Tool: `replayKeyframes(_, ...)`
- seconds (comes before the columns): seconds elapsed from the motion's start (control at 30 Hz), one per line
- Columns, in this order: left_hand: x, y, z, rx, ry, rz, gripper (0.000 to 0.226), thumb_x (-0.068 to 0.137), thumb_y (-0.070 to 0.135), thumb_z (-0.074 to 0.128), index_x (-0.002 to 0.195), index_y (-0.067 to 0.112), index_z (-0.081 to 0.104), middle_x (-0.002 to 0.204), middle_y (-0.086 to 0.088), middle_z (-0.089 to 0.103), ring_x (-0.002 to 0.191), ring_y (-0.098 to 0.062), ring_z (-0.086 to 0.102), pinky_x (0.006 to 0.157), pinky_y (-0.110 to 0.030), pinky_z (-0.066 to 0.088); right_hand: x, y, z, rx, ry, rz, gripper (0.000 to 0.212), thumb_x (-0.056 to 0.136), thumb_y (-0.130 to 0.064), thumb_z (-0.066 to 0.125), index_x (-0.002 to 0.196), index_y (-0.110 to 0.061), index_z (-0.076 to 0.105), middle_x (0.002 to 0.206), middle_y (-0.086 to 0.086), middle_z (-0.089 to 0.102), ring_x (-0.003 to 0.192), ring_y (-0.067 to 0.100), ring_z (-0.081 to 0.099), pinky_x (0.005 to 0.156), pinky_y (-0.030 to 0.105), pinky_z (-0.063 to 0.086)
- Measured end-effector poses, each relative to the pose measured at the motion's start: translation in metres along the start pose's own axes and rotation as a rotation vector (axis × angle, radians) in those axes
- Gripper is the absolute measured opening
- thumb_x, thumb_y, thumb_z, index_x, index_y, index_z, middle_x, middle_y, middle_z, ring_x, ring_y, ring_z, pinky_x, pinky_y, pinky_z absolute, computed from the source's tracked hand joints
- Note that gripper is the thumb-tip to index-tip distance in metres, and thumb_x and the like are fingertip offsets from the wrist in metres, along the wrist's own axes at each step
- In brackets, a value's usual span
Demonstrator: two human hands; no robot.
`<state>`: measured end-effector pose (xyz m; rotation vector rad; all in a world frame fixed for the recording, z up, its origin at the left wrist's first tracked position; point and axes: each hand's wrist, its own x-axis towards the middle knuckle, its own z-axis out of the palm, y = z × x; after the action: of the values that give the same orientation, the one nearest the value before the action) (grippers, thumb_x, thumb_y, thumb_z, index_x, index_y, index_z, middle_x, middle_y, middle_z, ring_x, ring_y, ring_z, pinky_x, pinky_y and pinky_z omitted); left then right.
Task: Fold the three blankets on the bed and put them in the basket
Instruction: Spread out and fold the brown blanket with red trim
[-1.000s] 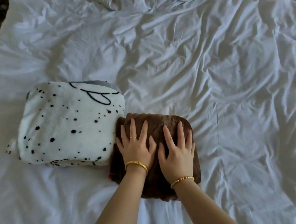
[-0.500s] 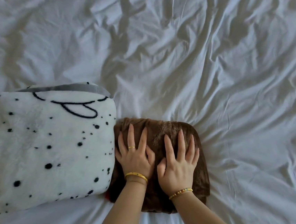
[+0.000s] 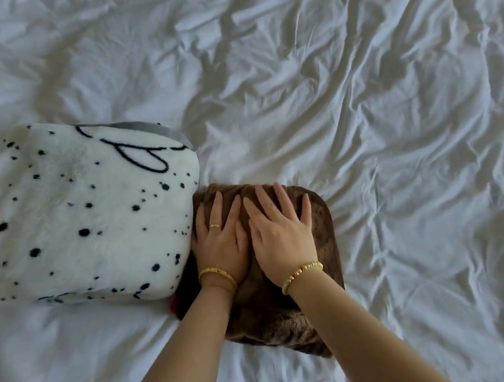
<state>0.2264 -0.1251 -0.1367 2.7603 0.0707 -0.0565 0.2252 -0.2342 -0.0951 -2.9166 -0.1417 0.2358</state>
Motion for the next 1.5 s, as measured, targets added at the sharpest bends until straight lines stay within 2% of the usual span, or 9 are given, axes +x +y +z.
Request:
replayKeyframes(0.13,-0.006,0.006,-0.005,-0.020,-0.072,-0.047,0.047,0.097,0.034,0.021,0.141,0.034,0.037,0.154,0.001,0.025,0.143,-0.030,0.017,0.112,-0.051,0.019,-0.013,0.015,0.010,0.213,0.063,0.473,0.052,0.096,-0.047,0.014,0.147,-0.037,0.009,0.158,-0.003,0.001,0.144,0.031,0.001,0.114,0.057,0.009)
replayKeyframes(0.27,-0.015,0.026,-0.031,0.201,-0.098,-0.003,0.051,0.096,0.032,0.019,0.146,0.027,0.026,0.158,-0.003,0.012,0.146,-0.029,-0.001,0.114,-0.047,-0.006,-0.034,0.007,0.006,0.261,0.071,0.538,0.054,0.096,-0.047,0.010,0.147,-0.037,-0.002,0.158,0.001,-0.005,0.144,0.033,0.003,0.113,0.055,0.011)
replayKeyframes(0.4,-0.062,0.059,-0.044,0.118,-0.061,0.125,0.051,0.091,0.033,0.032,0.140,0.028,0.040,0.150,-0.008,0.033,0.141,-0.034,0.024,0.110,-0.057,0.018,-0.032,0.014,-0.005,0.308,0.028,0.530,0.053,0.099,-0.043,0.018,0.148,-0.034,0.001,0.158,0.003,-0.004,0.144,0.031,0.003,0.116,0.051,0.012)
replayKeyframes(0.53,-0.068,0.031,-0.018,0.024,-0.156,-0.137,0.062,0.093,0.047,0.034,0.143,0.042,-0.002,0.159,-0.003,-0.001,0.146,-0.027,-0.005,0.112,-0.058,-0.001,-0.060,0.018,0.009,0.344,0.088,0.408,0.060,0.093,-0.051,0.016,0.148,-0.034,-0.001,0.158,0.002,0.000,0.145,0.026,0.004,0.117,0.046,0.010)
replayKeyframes(0.77,-0.039,0.016,-0.004,0.021,-0.090,-0.403,0.081,0.078,0.069,0.023,0.148,0.032,0.006,0.154,-0.006,0.018,0.139,-0.029,0.021,0.103,-0.056,0.029,-0.053,0.042,0.031,0.640,0.058,0.470,0.095,0.072,-0.074,0.040,0.147,-0.034,-0.002,0.155,-0.001,0.011,0.141,0.021,0.015,0.112,0.047,0.018)
replayKeyframes(0.9,-0.027,0.008,-0.015,-0.116,-0.157,-0.536,0.093,0.070,0.080,0.031,0.146,0.035,0.004,0.150,-0.011,0.025,0.130,-0.035,0.036,0.102,-0.050,0.035,-0.044,0.067,0.023,0.905,-0.077,0.554,0.110,0.063,-0.066,0.067,0.148,-0.025,0.010,0.149,0.002,0.024,0.137,0.021,0.024,0.114,0.045,0.024)
replayKeyframes(1.17,-0.031,-0.013,-0.048,-0.524,-0.384,-0.846,0.095,0.069,0.068,0.061,0.141,0.013,0.033,0.138,-0.008,0.047,0.124,-0.030,0.047,0.104,-0.041,0.037,-0.057,0.091,0.004,1.223,-0.399,0.659,0.086,0.070,-0.048,0.072,0.134,-0.007,0.031,0.130,0.007,0.049,0.112,0.021,0.051,0.093,0.027,0.042)
replayKeyframes(1.4,-0.038,-0.011,-0.051,-0.641,-0.300,-0.887,0.085,0.071,0.064,0.063,0.132,0.008,0.047,0.124,-0.013,0.059,0.110,-0.033,0.057,0.095,-0.039,0.044,-0.064,0.089,0.003,1.314,-0.291,0.639,0.073,0.075,-0.043,0.068,0.131,-0.007,0.038,0.126,0.008,0.055,0.109,0.019,0.055,0.095,0.029,0.045)
replayKeyframes(1.5,-0.032,-0.002,-0.058,-0.731,-0.167,-0.789,0.081,0.070,0.062,0.065,0.134,0.015,0.046,0.125,-0.010,0.058,0.109,-0.031,0.057,0.088,-0.035,0.045,-0.061,0.094,-0.009,1.343,-0.222,0.564,0.066,0.076,-0.045,0.064,0.129,-0.012,0.040,0.111,-0.004,0.059,0.094,0.004,0.058,0.070,0.009,0.048)
